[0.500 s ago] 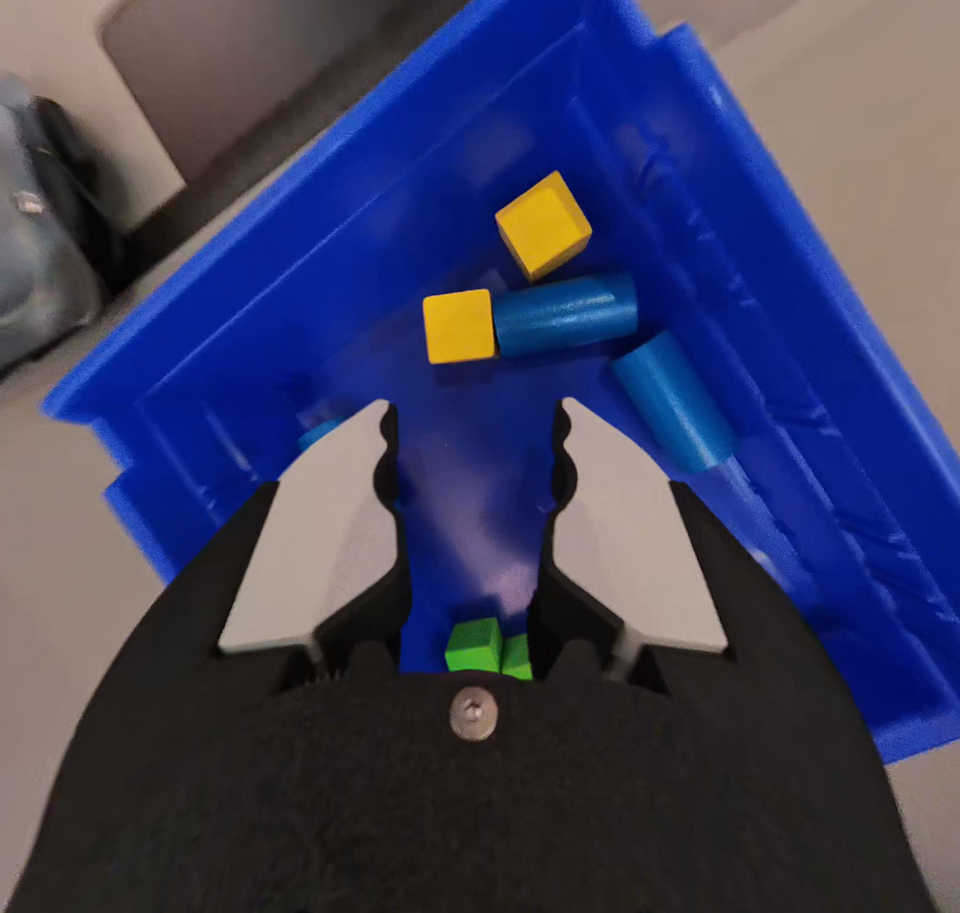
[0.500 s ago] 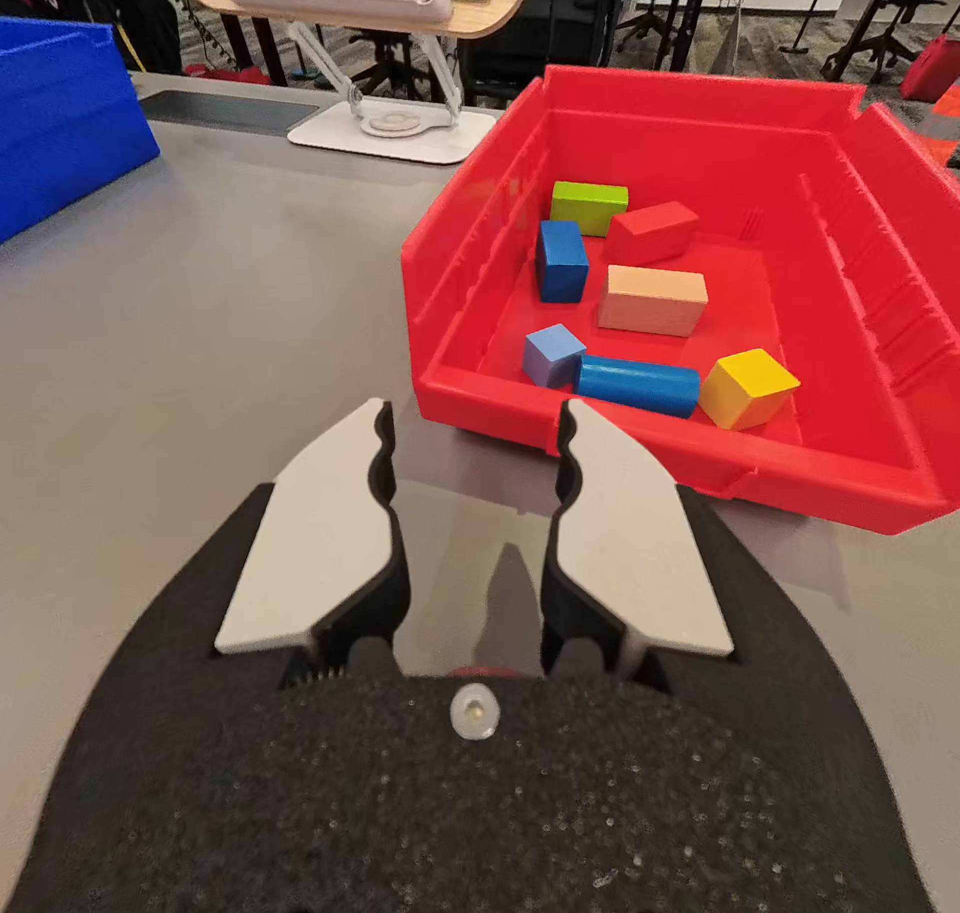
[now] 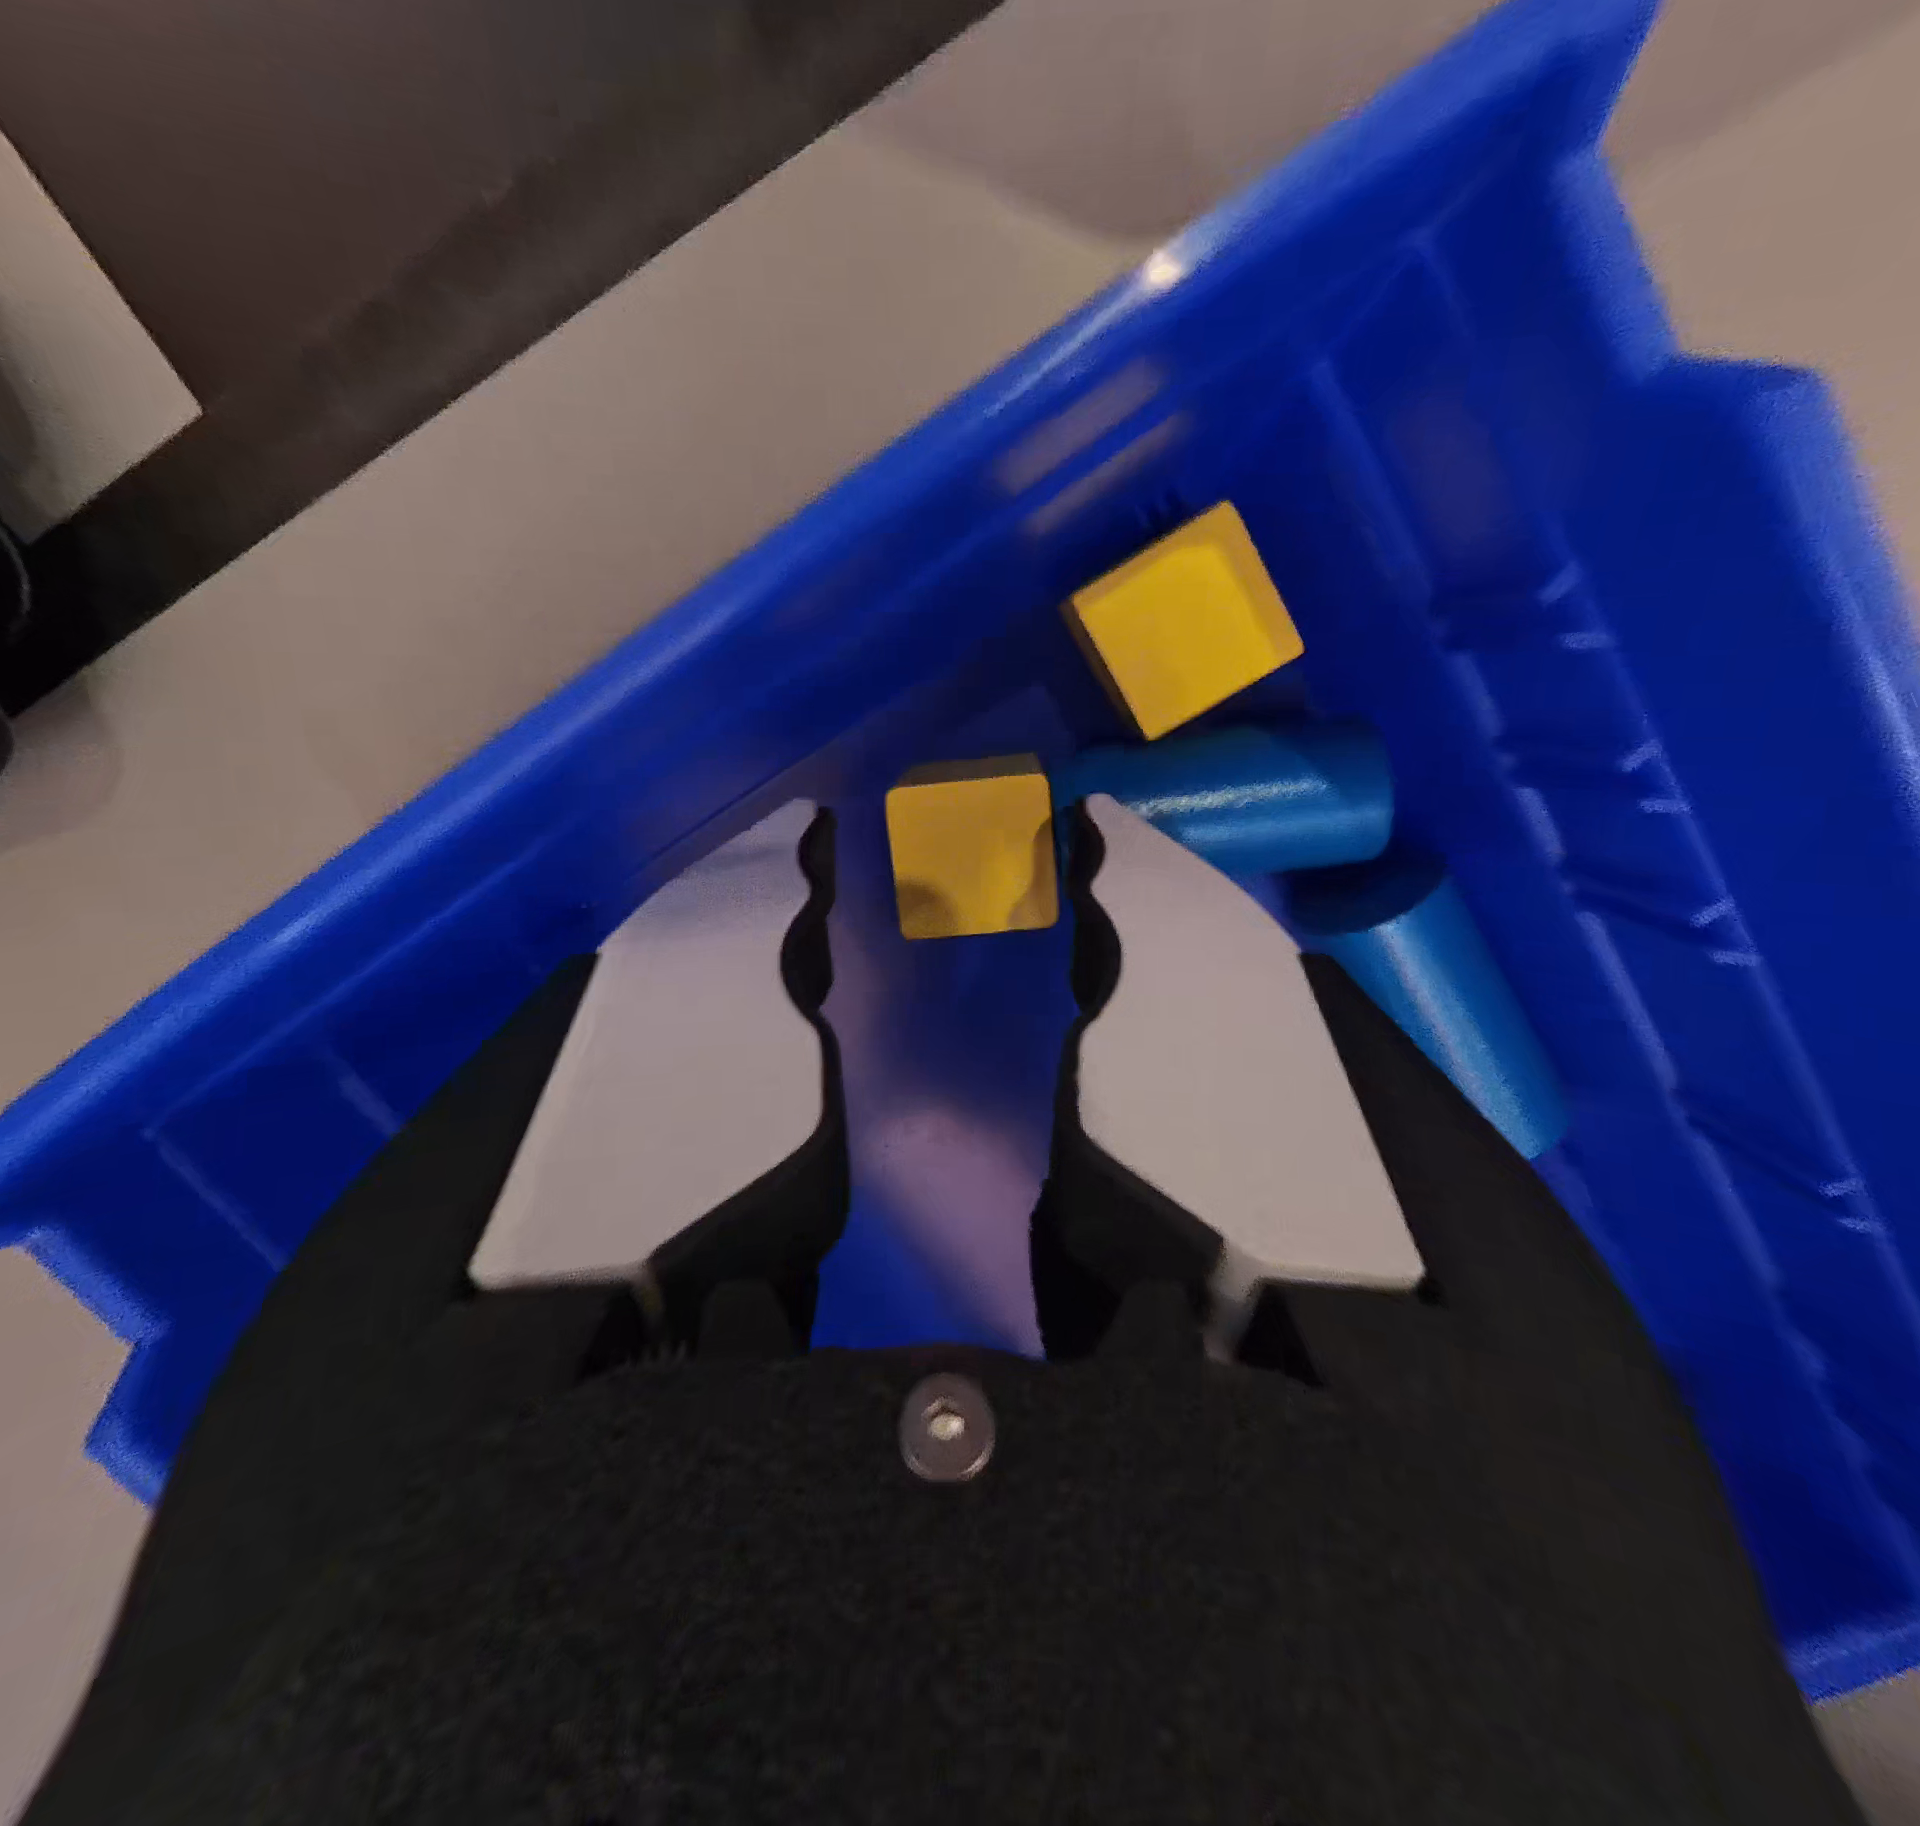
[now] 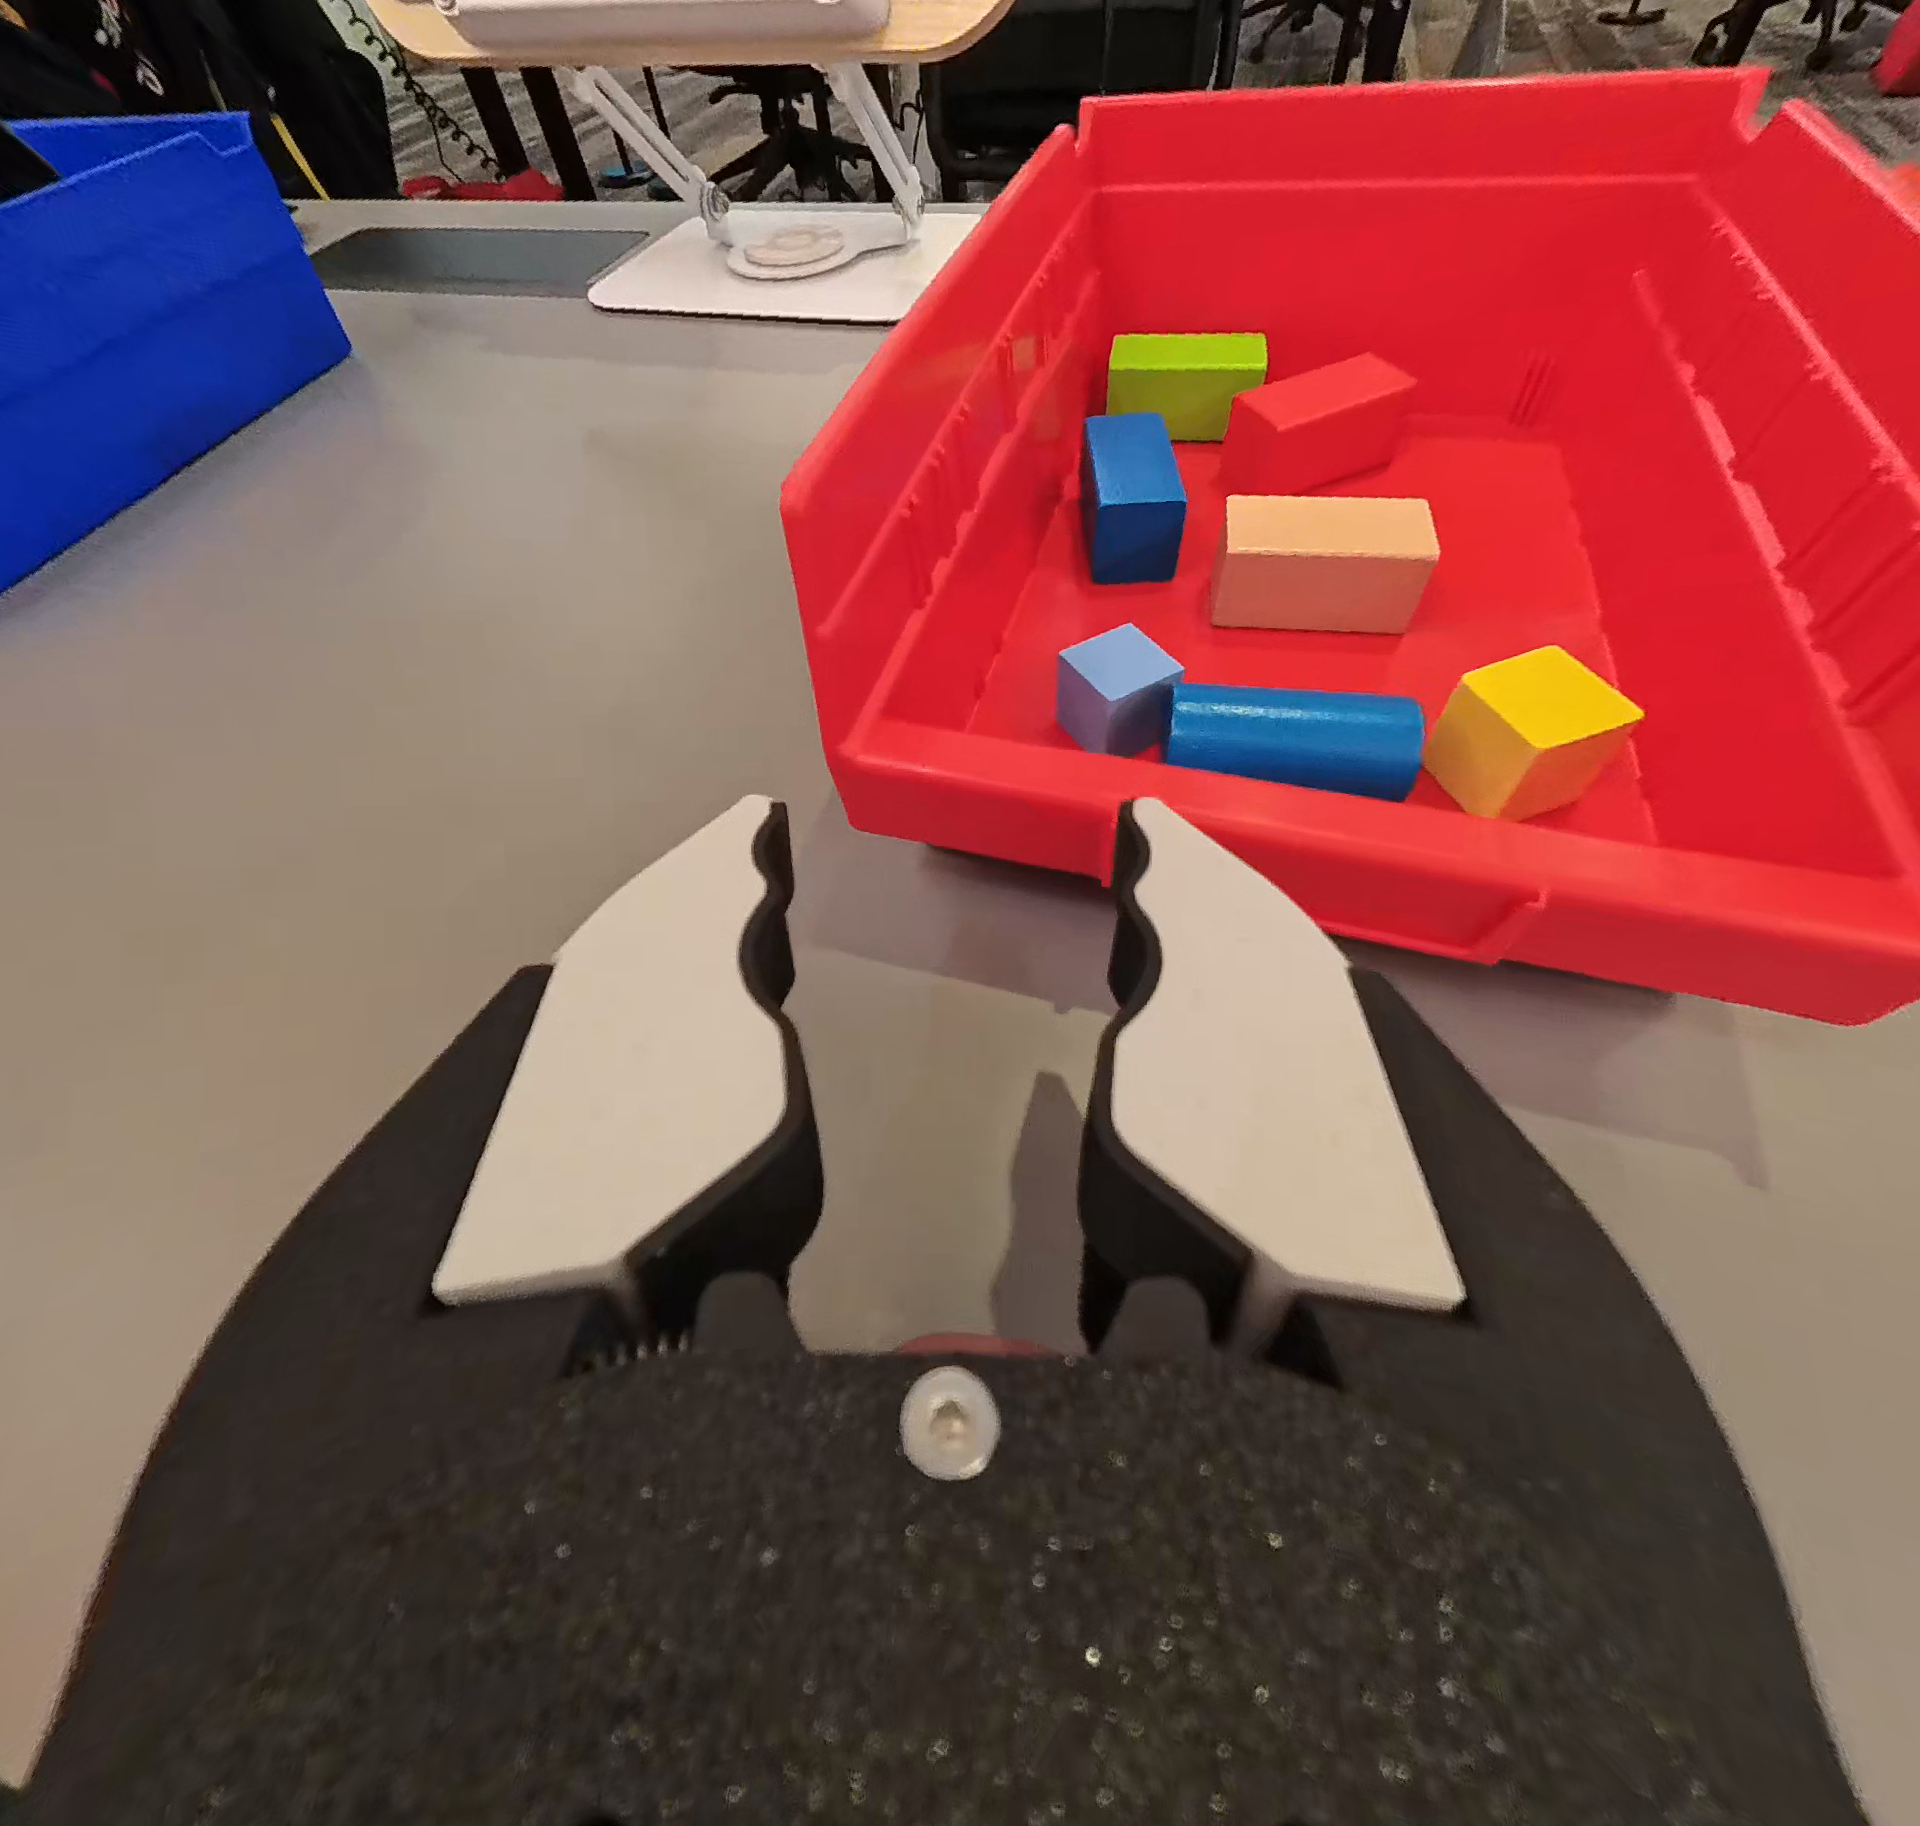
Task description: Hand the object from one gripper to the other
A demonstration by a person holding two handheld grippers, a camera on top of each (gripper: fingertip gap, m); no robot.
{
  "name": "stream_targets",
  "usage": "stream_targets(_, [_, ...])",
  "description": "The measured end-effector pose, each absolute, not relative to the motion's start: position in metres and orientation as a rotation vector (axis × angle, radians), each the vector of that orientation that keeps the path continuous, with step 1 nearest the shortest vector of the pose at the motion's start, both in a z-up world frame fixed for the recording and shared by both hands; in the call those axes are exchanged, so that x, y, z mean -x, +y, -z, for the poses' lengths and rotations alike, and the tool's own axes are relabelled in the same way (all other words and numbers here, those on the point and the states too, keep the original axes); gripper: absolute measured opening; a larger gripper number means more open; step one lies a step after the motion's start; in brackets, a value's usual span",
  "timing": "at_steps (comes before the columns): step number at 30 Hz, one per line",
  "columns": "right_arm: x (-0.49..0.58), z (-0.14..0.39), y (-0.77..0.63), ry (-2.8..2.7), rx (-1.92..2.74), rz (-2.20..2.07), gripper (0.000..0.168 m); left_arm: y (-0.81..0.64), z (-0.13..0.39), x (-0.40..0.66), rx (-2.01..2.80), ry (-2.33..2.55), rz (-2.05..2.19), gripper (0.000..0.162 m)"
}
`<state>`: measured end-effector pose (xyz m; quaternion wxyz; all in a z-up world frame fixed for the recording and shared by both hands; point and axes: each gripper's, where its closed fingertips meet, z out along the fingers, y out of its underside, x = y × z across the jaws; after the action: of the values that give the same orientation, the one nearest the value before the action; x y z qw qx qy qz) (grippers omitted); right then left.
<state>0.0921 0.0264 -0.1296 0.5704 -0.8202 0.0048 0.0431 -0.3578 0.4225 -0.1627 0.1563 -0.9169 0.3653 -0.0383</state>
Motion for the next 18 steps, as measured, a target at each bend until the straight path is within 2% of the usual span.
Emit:
stream_targets(3, [-0.089, 0.133, 0.029, -0.005, 1.941, -0.098, 0.059, 0.429, 0.166, 0.373, 2.660, 1.018, -0.025, 0.027])
stream_targets(7, [-0.085, 0.132, 0.030, -0.023, 1.937, -0.102, 0.059, 0.421, 0.176, 0.380, 2.738, 1.008, -0.045, 0.040])
stream_targets(10, [-0.085, 0.133, 0.031, -0.025, 1.940, -0.109, 0.059, 0.419, 0.180, 0.380, 2.777, 0.930, 0.016, 0.036])
stream_targets(15, [-0.086, 0.133, 0.030, -0.016, 1.940, -0.128, 0.059, 0.414, 0.194, 0.389, 2.852, 0.883, 0.036, 0.041])
stream_targets(18, [-0.086, 0.133, 0.030, -0.016, 1.942, -0.131, 0.059, 0.411, 0.194, 0.392, 2.855, 0.888, 0.024, 0.038])
